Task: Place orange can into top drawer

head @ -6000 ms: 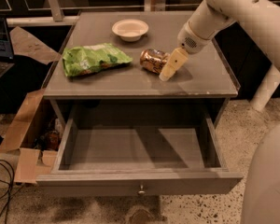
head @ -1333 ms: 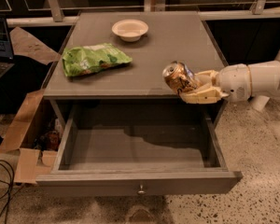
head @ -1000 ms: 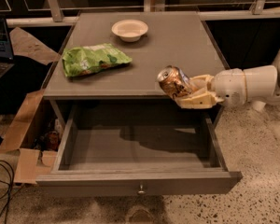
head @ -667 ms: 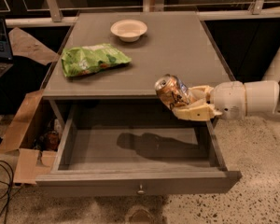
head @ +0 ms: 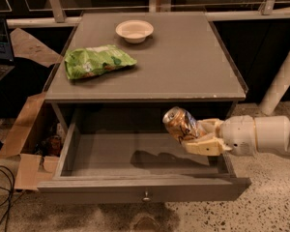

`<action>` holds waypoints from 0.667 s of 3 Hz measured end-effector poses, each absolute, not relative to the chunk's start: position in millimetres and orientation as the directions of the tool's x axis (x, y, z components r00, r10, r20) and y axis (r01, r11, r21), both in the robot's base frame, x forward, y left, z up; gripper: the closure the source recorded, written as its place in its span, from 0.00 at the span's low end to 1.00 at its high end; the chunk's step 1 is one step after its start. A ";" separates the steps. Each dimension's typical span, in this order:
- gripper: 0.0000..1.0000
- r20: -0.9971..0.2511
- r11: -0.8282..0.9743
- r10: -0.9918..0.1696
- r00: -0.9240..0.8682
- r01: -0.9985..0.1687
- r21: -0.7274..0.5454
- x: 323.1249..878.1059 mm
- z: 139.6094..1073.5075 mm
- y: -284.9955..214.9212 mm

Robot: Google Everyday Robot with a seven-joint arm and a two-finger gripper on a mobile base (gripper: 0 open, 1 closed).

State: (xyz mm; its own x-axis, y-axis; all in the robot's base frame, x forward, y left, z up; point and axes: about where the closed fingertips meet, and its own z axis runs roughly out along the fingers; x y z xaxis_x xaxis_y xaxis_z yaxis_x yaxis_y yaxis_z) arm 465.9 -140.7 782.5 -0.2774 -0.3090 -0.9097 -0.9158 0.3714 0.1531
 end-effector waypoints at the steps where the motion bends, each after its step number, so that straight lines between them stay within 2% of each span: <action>1: 1.00 -0.877 0.380 -0.341 -0.337 -0.903 0.199 463.0 738.2 -151.2; 2: 1.00 -0.849 0.366 -0.364 -0.384 -0.897 0.248 472.4 696.5 -155.7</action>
Offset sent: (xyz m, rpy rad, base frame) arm 0.0205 -0.0231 -0.1373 -0.0757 0.2023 0.0400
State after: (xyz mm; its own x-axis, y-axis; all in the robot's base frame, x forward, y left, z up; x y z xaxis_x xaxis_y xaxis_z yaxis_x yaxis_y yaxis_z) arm 472.4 -155.7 696.5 -0.3835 -0.3639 -0.8488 -0.8968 0.3662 0.2482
